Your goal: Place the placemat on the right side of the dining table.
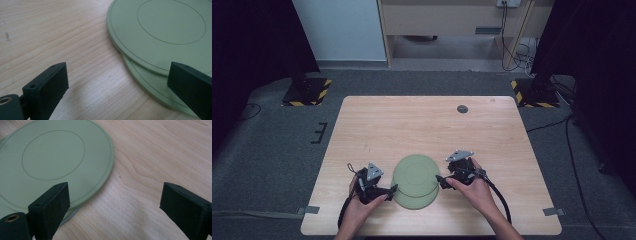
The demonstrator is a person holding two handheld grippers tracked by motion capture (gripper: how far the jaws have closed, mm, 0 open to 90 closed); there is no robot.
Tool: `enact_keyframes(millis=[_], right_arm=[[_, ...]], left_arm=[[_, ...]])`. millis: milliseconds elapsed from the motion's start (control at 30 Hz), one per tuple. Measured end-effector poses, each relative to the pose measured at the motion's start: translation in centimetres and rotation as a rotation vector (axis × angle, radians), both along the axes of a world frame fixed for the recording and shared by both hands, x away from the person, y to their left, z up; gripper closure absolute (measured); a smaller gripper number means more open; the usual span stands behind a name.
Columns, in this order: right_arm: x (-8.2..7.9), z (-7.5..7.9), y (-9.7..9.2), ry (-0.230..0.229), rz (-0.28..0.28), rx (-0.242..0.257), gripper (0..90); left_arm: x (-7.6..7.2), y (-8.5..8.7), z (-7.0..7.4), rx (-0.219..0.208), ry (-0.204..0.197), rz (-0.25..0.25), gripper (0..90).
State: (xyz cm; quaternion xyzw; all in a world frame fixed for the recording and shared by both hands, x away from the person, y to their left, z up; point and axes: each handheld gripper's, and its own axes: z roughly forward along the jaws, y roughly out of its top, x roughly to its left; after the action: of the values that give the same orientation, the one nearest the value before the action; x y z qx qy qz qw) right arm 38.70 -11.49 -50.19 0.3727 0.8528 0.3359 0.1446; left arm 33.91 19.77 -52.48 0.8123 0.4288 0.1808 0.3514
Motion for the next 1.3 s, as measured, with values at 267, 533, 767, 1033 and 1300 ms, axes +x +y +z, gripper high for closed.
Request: enact_keyframes(millis=[267, 533, 767, 1033, 1300], right_arm=[[2.2, 1.1, 2.5, 0.074, 0.083, 0.007, 15.9], [4.1, 0.8, 4.1, 0.148, 0.126, 0.008, 14.6], [5.7, 0.2, 4.8, 0.206, 0.125, 0.027, 15.2], [6.7, -0.8, 5.0, 0.267, 0.124, 0.054, 16.6], [6.9, -1.2, 5.4, 0.292, 0.144, 0.060, 19.5]], left_arm=[[0.1, -0.7, -0.4, 0.001, 0.007, -0.014, 1.4], [0.4, -1.1, -0.4, 0.008, -0.003, -0.006, 0.3], [0.2, -1.2, -0.2, 0.005, -0.002, -0.017, 2.1], [0.2, -1.3, -0.4, 0.007, 0.001, -0.007, 0.2], [0.2, -1.4, -0.4, 0.015, -0.004, -0.007, 0.2]])
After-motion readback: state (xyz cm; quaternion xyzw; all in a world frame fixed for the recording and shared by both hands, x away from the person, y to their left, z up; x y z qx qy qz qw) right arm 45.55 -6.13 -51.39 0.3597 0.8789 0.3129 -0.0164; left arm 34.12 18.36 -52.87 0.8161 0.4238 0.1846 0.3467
